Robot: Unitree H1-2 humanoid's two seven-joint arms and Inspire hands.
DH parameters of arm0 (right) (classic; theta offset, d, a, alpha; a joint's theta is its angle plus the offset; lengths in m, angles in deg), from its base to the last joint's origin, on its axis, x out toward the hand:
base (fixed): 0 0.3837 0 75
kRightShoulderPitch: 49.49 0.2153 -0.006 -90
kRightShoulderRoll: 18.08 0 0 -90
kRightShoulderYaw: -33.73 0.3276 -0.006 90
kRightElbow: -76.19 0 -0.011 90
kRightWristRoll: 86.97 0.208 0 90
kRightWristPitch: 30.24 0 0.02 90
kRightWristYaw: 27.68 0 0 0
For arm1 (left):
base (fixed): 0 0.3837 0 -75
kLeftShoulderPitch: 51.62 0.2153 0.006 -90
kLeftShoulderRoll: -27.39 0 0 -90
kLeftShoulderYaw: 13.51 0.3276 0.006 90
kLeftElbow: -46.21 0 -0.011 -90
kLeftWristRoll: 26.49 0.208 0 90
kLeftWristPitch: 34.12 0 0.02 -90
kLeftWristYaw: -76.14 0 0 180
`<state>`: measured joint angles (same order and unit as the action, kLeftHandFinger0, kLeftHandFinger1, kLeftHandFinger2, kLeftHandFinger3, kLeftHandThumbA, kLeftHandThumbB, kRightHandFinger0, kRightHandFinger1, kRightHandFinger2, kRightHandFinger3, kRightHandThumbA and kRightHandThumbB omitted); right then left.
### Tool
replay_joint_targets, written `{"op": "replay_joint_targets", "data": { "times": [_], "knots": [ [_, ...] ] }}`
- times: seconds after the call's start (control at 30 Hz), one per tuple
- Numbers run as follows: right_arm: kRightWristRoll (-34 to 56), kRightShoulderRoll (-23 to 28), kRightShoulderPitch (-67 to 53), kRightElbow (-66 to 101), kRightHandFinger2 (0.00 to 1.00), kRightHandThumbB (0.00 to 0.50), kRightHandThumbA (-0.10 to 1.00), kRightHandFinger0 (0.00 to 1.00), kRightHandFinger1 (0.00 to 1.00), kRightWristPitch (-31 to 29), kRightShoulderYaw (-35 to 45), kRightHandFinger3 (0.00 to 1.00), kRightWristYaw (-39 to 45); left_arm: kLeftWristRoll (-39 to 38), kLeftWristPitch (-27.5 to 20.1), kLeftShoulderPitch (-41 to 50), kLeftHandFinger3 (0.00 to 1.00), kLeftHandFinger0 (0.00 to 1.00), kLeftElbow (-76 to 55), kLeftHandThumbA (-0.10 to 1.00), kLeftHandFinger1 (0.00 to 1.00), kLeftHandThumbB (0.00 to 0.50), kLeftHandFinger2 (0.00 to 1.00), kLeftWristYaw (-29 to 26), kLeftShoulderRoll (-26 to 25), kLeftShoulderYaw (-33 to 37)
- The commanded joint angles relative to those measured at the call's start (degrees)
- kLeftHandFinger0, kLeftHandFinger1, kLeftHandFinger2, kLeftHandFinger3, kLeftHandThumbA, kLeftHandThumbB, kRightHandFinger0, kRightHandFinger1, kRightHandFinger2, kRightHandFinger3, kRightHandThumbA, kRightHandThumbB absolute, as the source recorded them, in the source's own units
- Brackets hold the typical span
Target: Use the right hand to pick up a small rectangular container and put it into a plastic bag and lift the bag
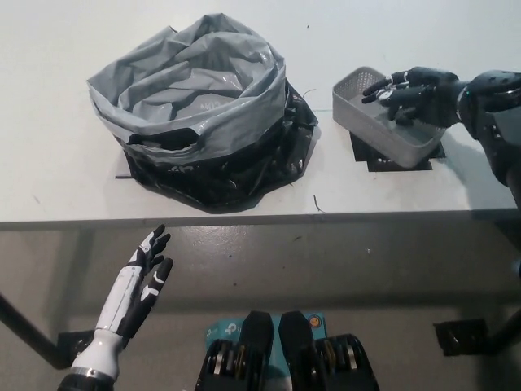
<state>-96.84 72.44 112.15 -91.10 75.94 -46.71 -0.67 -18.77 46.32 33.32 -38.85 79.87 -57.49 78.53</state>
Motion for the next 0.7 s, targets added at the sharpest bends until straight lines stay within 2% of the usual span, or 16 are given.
{"op": "replay_joint_targets", "data": {
  "times": [0.0, 0.03, 0.07, 0.1, 0.13, 0.17, 0.2, 0.23, 0.27, 0.3, 0.33, 0.4, 0.67],
  "knots": [
    [3.88, 1.07, -0.28, 4.20, 0.71, 0.179, -0.10, 0.00, 0.21, 1.07, 0.19, 0.40, 0.00, -0.63, -0.45, -1.43, 1.00, 1.00, -0.49, 0.93, 1.00, 0.194, 1.00, 0.27, -0.88, -0.54],
    [2.84, 0.79, -0.84, 5.19, 0.71, 0.185, -0.10, 0.00, 0.23, 0.22, -0.90, 0.41, -1.79, -0.64, -0.62, -1.44, 1.00, 1.00, -0.48, 0.93, 1.00, 0.193, 1.00, 0.24, -0.95, -0.59],
    [2.04, 0.73, -1.36, 5.74, 0.78, 0.186, -0.09, 0.00, 0.30, -1.02, -1.99, 0.35, -2.51, -0.77, -0.79, -1.42, 1.00, 1.00, -0.43, 0.93, 1.00, 0.194, 1.00, 0.28, -0.96, -0.62],
    [0.98, 0.51, -1.65, 6.25, 0.91, 0.199, -0.01, 0.13, 0.45, -1.57, -3.20, 0.47, -3.84, -0.77, -0.55, -1.42, 1.00, 1.00, -0.58, 0.93, 1.00, 0.199, 1.00, 0.34, -1.00, -0.64],
    [-3.00, 0.73, -2.23, 7.62, 1.00, 0.228, 0.33, 0.72, 1.00, -4.43, -7.70, 1.00, -4.39, -0.81, -0.54, -1.47, 1.00, 1.00, -0.60, 0.95, 1.00, 0.203, 1.00, 0.38, -1.04, -0.66],
    [-4.50, 0.89, -2.46, 8.13, 1.00, 0.228, 0.33, 0.72, 1.00, -5.65, -9.57, 1.00, -4.24, -0.79, -0.57, -1.48, 1.00, 1.00, -0.60, 0.95, 1.00, 0.203, 1.00, 0.39, -1.06, -0.66],
    [-6.19, 1.24, -2.97, 9.16, 1.00, 0.248, 0.49, 1.00, 1.00, -7.64, -12.47, 1.00, -3.67, -0.75, -0.49, -1.44, 1.00, 1.00, -0.70, 0.95, 1.00, 0.204, 1.00, 0.41, -1.06, -0.65],
    [-7.18, 1.47, -3.39, 9.96, 1.00, 0.286, 0.58, 1.00, 1.00, -8.68, -14.19, 1.00, -3.36, -0.74, -0.34, -1.39, 1.00, 1.00, -0.80, 0.95, 1.00, 0.204, 1.00, 0.41, -1.04, -0.65],
    [-7.65, 1.67, -3.69, 10.56, 1.00, 0.294, 0.62, 1.00, 1.00, -9.38, -15.69, 1.00, -3.22, -0.73, -0.24, -1.36, 1.00, 1.00, -0.88, 0.95, 1.00, 0.205, 1.00, 0.42, -1.03, -0.65],
    [-8.73, 1.89, -4.06, 11.42, 1.00, 0.378, 0.69, 1.00, 1.00, -10.04, -17.64, 1.00, -3.37, -0.62, -0.19, -1.36, 1.00, 1.00, -0.90, 0.95, 1.00, 0.203, 1.00, 0.39, -1.04, -0.63],
    [-14.38, 2.52, -5.23, 14.35, 1.00, 0.479, 0.86, 1.00, 1.00, -12.77, -23.97, 1.00, -6.99, -0.63, -0.13, -1.40, 1.00, 1.00, -0.89, 0.96, 1.00, 0.203, 1.00, 0.46, -1.04, -0.59],
    [-18.02, 2.89, -6.15, 17.23, 1.00, 0.500, 0.88, 1.00, 1.00, -14.19, -28.40, 1.00, -10.01, -0.70, -0.04, -1.39, 1.00, 1.00, -0.99, 0.96, 1.00, 0.203, 1.00, 0.53, -1.06, -0.60],
    [-21.18, 3.66, -6.07, 23.30, 1.00, 0.500, 0.90, 1.00, 1.00, -14.83, -35.12, 1.00, -14.70, -0.85, 0.61, -1.43, 1.00, 1.00, -1.19, 0.96, 1.00, 0.215, 1.00, 0.55, -0.85, -0.59]
  ]
}}
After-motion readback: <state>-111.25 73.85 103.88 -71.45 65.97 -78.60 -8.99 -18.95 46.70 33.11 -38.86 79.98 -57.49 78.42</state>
